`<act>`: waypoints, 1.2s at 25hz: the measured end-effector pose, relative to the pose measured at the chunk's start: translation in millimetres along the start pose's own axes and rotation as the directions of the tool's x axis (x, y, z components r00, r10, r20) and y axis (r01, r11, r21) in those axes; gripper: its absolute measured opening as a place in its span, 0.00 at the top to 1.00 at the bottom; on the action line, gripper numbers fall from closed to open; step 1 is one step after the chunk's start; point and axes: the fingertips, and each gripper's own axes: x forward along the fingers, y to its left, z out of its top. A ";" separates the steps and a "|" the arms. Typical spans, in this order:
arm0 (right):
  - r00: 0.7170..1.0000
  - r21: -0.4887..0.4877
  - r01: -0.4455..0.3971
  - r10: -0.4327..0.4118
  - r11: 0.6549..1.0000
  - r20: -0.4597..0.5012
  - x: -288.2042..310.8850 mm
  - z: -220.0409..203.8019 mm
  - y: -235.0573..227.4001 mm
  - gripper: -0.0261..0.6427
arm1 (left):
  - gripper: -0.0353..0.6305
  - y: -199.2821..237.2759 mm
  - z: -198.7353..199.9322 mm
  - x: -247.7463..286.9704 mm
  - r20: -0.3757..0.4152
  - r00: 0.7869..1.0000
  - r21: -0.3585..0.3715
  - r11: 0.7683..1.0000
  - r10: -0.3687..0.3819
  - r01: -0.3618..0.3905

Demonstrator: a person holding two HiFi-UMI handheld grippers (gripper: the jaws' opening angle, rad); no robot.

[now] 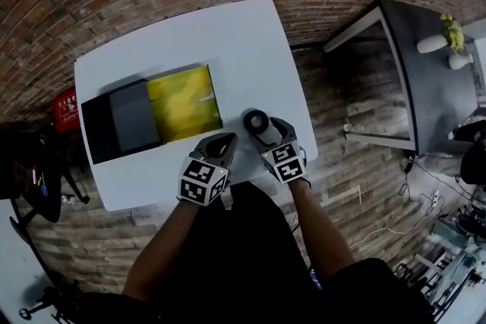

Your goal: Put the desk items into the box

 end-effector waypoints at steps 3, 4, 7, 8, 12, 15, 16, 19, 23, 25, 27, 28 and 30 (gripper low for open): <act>1.000 -0.012 -0.002 0.002 1.000 -0.004 5.2 1.4 -1.2 0.47 | 0.93 1.7 -0.7 1.6 -0.004 1.000 -0.005 1.000 0.006 -0.006; 1.000 -0.018 -0.006 0.006 1.000 -0.006 7.3 1.7 -0.6 0.46 | 0.93 2.5 -1.3 2.0 -0.006 1.000 -0.007 1.000 0.008 -0.008; 1.000 -0.047 -0.017 0.016 0.999 -0.024 14.0 0.9 2.2 0.45 | 0.93 4.9 -2.6 1.9 -0.012 1.000 -0.009 1.000 0.014 -0.014; 0.999 -0.056 -0.018 0.016 0.998 -0.030 16.0 0.5 2.3 0.45 | 0.93 5.5 -2.8 1.7 -0.013 1.000 -0.010 1.000 0.017 -0.017; 0.998 -0.090 -0.014 0.009 0.996 -0.057 22.8 -2.7 0.4 0.44 | 0.93 7.2 -4.6 -0.4 -0.020 0.999 -0.017 0.999 0.029 -0.029; 0.998 -0.071 -0.009 0.005 0.997 -0.058 27.2 -1.5 -0.4 0.44 | 0.93 10.0 -5.4 -3.3 -0.021 0.999 -0.022 0.999 0.039 -0.040; 0.998 -0.067 -0.008 0.004 0.998 -0.059 28.5 -1.2 -0.7 0.44 | 0.93 11.1 -5.2 -4.2 -0.019 0.999 -0.024 0.999 0.042 -0.043; 0.998 -0.064 -0.011 0.007 0.998 -0.063 30.6 -0.5 -1.5 0.45 | 0.93 14.5 -4.1 -6.1 -0.016 0.999 -0.027 0.998 0.050 -0.051; 0.998 -0.065 -0.010 0.005 0.998 -0.067 30.2 -0.8 -1.4 0.45 | 0.93 17.7 -4.4 -7.9 -0.013 0.998 -0.032 0.998 0.056 -0.056; 0.998 -0.065 -0.009 0.004 0.998 -0.068 30.6 -0.6 -1.2 0.45 | 0.93 19.0 -3.7 -9.1 -0.010 0.998 -0.032 0.998 0.057 -0.057; 0.998 -0.063 -0.007 0.003 0.998 -0.065 29.9 -0.2 -1.9 0.45 | 0.93 20.2 -2.7 -10.5 -0.006 0.998 -0.031 0.998 0.060 -0.060; 0.998 -0.062 -0.007 0.003 0.998 -0.061 29.1 0.5 -2.5 0.45 | 0.93 20.9 -2.1 -11.4 -0.004 0.998 -0.031 0.998 0.063 -0.063; 0.999 -0.056 -0.008 0.005 0.998 -0.051 26.9 3.0 -2.7 0.45 | 0.93 23.2 -0.6 -14.0 0.001 0.998 -0.031 0.997 0.069 -0.069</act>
